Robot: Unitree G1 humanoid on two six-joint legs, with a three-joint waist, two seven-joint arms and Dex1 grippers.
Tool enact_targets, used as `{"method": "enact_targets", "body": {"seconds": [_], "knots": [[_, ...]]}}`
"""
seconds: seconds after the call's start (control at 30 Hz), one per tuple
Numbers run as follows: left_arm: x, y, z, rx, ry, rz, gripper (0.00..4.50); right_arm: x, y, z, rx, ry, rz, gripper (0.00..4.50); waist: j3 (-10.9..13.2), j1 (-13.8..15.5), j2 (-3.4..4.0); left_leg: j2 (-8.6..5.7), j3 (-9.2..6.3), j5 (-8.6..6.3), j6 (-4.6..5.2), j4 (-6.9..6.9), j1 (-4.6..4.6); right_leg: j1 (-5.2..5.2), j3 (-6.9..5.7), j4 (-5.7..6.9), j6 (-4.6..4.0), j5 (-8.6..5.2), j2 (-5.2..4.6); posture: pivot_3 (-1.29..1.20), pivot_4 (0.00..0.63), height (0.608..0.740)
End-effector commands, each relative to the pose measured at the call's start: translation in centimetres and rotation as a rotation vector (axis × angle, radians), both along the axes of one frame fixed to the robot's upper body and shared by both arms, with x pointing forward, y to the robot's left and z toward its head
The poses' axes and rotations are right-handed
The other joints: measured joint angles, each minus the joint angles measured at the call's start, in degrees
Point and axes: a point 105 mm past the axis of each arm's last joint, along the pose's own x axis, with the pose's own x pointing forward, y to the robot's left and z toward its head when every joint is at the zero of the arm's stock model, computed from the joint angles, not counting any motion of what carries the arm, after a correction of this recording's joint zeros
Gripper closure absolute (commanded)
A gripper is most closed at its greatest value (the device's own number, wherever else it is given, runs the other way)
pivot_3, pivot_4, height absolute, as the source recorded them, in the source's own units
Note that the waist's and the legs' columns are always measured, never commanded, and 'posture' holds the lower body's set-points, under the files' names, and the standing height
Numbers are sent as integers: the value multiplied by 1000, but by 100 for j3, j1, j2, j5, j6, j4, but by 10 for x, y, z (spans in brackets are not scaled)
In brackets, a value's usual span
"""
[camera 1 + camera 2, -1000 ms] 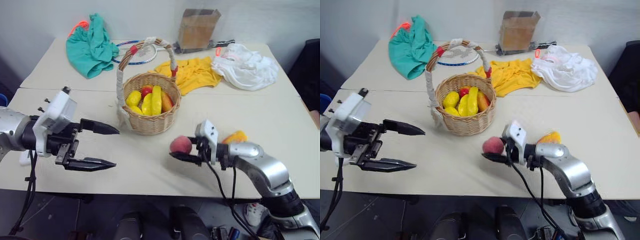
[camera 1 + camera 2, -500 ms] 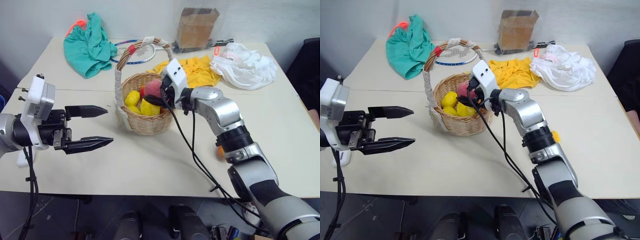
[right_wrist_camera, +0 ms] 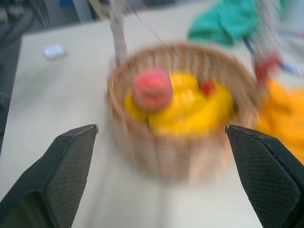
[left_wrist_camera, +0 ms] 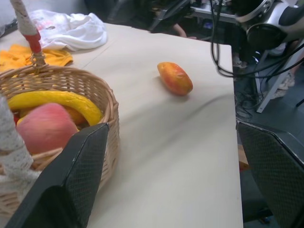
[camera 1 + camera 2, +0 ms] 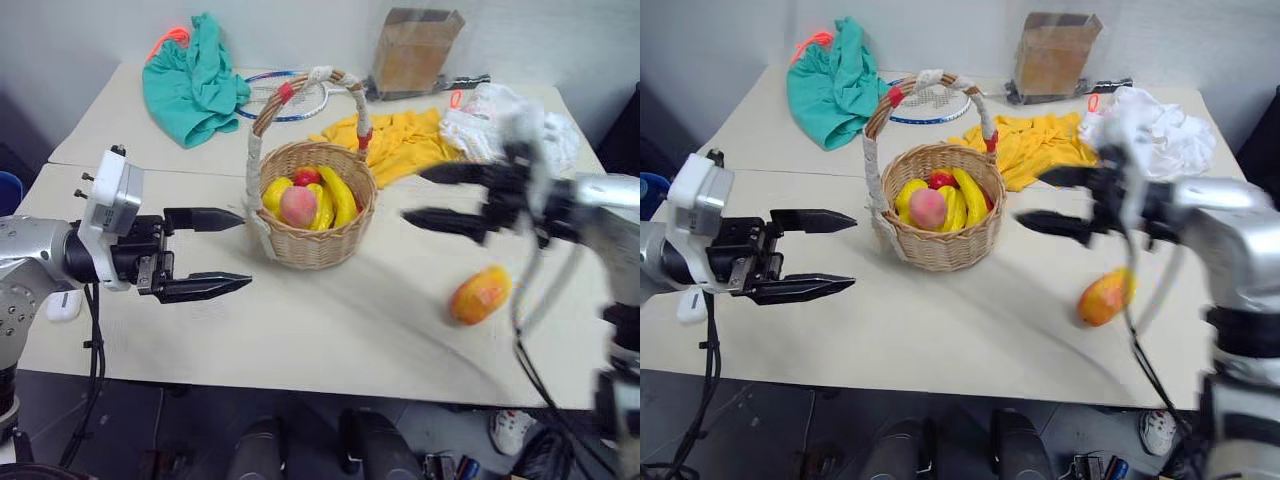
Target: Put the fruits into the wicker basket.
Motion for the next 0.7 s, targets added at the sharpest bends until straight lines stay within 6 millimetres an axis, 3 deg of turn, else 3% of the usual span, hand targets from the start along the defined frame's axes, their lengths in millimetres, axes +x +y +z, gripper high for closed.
{"method": "enact_targets", "body": {"seconds": [0.03, 0.17, 0.3, 0.33, 0.43, 0.6, 0.7], "knots": [[4, -3, 3, 7, -32, -54, 0, -48, -55, -5, -127, 25, -99, 47, 0, 66, 0, -1, -2, -11, 20, 2, 3, 6, -2, -1, 1, 0, 6, 0, 150, 740], [10, -7, 1, 10, -32, -90, 0, -77, -92, -25, -198, 82, -249, 47, -2, -5, 4, 6, 22, -12, 28, 28, 41, 30, 45, 16, 24, 18, 46, 0, 150, 740], [14, -12, 0, 15, -37, -121, 0, -82, -89, -31, -203, 54, -262, 47, 11, -170, -18, 11, 22, -18, 20, -14, 192, 167, 99, -24, 21, 32, 77, 0, 150, 740], [14, -13, 1, 14, -39, -127, 0, -78, -88, -36, -241, 32, -264, 47, 11, -201, -18, 10, 21, -16, 20, -33, 205, 194, 101, -39, 15, 33, 77, 0, 150, 740], [14, -15, 5, 13, -44, -139, 0, -54, -93, -68, -570, -70, -246, 47, 9, -255, -21, 10, 20, -14, 12, -57, 264, 215, 105, -55, 9, 33, 80, 0, 150, 740], [10, -16, 6, 20, -45, -141, 0, -28, -72, -88, -762, -289, -24, 47, 14, -246, -8, -2, 23, -8, -33, -54, 239, 178, 122, -25, 29, 11, 76, 0, 150, 740], [9, -15, 4, 29, -45, -126, 0, -8, -64, -89, -798, -395, 7, 47, 14, -243, -8, 2, 18, -11, -41, -45, 219, 164, 119, -26, 29, 2, 79, 0, 150, 740]]}}
